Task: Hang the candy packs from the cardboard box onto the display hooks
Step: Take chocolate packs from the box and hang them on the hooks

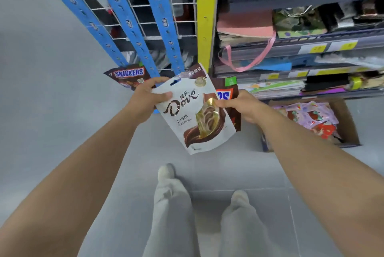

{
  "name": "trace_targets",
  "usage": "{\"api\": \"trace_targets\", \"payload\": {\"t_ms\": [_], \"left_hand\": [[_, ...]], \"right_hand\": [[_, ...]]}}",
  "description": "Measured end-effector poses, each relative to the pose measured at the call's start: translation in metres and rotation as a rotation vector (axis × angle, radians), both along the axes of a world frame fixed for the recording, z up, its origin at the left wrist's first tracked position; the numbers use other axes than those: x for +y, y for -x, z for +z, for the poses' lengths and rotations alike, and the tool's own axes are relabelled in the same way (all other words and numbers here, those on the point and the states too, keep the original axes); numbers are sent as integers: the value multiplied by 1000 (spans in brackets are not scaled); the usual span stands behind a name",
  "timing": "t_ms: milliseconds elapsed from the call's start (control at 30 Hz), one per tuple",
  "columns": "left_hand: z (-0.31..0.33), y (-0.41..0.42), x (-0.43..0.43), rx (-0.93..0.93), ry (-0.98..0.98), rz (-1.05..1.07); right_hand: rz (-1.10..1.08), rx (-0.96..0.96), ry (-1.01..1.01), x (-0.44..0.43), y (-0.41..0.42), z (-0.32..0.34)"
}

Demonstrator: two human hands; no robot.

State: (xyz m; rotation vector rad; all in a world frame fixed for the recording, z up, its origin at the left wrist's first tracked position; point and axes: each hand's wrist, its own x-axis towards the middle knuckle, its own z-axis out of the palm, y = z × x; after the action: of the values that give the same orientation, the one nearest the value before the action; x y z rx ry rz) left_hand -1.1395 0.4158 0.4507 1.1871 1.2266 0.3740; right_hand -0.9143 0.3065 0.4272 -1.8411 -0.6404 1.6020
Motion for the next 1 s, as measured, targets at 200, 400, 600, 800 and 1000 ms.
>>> {"api": "trace_targets", "payload": {"t_ms": [200,400,600,800,1000], "left_hand": [[-3,53,50,67,-63,54],[-2,86,92,180,-183,59],[-12,93,122,231,-205,-80],[-28,109,135,247,-134,-56],[-40,115,146,138,-139,22]], "right_hand": [[-208,6,-236,64,69,8],[-248,-180,-341,118,120,2],[-368,-40,-300,145,137,-27],[-613,-146,-243,152,98,-30],[169,-194,-53,171,104,-46]]}}
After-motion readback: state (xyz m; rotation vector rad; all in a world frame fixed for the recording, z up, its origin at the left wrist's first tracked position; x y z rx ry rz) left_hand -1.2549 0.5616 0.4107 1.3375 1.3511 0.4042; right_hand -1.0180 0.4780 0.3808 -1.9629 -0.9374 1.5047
